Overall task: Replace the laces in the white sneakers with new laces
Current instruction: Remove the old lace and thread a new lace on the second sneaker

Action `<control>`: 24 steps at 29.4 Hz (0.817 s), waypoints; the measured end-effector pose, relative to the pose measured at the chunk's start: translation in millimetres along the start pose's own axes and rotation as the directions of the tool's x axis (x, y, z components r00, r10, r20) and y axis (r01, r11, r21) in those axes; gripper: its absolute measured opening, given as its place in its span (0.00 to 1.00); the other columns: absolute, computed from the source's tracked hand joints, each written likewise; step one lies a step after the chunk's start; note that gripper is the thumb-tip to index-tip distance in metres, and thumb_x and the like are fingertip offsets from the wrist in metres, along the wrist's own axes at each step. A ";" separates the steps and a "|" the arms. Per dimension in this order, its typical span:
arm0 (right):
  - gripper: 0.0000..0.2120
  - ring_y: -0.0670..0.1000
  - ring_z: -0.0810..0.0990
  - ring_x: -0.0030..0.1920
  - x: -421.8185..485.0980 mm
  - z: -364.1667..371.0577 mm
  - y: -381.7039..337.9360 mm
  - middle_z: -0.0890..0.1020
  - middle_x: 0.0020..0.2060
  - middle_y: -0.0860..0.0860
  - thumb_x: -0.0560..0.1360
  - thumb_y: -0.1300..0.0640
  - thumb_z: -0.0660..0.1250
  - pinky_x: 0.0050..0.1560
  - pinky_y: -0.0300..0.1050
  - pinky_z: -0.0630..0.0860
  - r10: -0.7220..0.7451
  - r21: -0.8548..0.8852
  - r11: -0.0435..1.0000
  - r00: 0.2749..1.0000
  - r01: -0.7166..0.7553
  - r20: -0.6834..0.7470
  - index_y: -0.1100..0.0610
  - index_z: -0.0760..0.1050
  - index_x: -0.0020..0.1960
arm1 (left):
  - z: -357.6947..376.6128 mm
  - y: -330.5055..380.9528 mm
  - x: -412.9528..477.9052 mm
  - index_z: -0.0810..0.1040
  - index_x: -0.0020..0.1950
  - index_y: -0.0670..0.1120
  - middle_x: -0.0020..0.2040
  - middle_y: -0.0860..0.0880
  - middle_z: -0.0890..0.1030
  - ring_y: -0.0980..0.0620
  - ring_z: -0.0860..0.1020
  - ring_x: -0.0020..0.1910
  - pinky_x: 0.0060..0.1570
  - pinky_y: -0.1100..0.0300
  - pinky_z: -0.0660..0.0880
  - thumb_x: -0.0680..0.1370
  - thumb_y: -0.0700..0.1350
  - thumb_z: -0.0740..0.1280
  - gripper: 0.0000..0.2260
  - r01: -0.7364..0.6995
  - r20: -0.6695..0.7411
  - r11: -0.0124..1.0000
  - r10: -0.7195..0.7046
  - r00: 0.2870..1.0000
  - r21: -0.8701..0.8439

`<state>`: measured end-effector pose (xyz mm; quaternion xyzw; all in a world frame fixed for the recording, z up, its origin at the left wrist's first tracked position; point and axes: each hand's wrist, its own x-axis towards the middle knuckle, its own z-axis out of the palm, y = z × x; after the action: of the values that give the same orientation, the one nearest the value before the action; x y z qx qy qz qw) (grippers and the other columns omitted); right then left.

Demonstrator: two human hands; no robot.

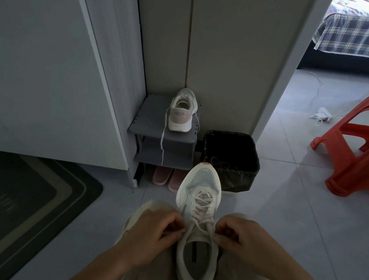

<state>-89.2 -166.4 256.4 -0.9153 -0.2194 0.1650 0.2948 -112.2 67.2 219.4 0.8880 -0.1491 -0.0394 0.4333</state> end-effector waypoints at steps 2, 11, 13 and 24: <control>0.09 0.37 0.74 0.44 -5.6 -3.7 2.4 0.76 0.38 0.41 0.75 0.53 0.66 0.44 0.30 0.71 0.001 0.004 1.000 0.999 -0.001 -0.036 0.42 0.70 0.38 | 0.1 -0.9 -5.6 0.78 0.40 0.52 0.37 0.58 0.78 0.60 0.77 0.41 0.39 0.70 0.70 0.72 0.54 0.63 0.08 0.014 -0.090 0.999 -0.012 0.996 0.030; 0.11 0.35 0.74 0.45 -13.3 -2.4 10.8 0.78 0.36 0.42 0.73 0.55 0.68 0.43 0.30 0.72 0.095 0.019 0.995 0.993 -0.094 -0.067 0.42 0.71 0.36 | 4.5 -8.4 -28.4 0.73 0.40 0.55 0.36 0.60 0.74 0.64 0.73 0.37 0.36 0.69 0.70 0.75 0.53 0.59 0.06 -0.040 -0.184 0.970 0.086 0.979 0.239; 0.11 0.35 0.74 0.44 -13.4 -2.8 11.3 0.78 0.36 0.43 0.73 0.54 0.68 0.43 0.30 0.72 0.098 0.014 0.995 0.994 -0.097 -0.053 0.41 0.71 0.37 | 3.5 -8.0 -28.4 0.74 0.39 0.55 0.36 0.60 0.74 0.64 0.73 0.37 0.37 0.71 0.69 0.74 0.53 0.60 0.07 -0.032 -0.195 0.973 0.078 0.978 0.229; 0.04 0.40 0.74 0.40 -8.1 0.0 2.8 0.76 0.41 0.42 0.74 0.46 0.65 0.43 0.33 0.73 0.092 0.011 0.996 0.993 -0.091 -0.067 0.43 0.71 0.44 | 17.0 8.2 -19.7 0.63 0.63 0.57 0.60 0.61 0.67 0.65 0.62 0.60 0.59 0.61 0.63 0.65 0.65 0.67 0.30 -0.022 -0.190 0.913 0.109 0.976 0.408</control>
<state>-95.2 -172.5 256.2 -0.9283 -0.1663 0.1482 0.2978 -136.3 55.5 214.1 0.9518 -0.1375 0.1002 0.2551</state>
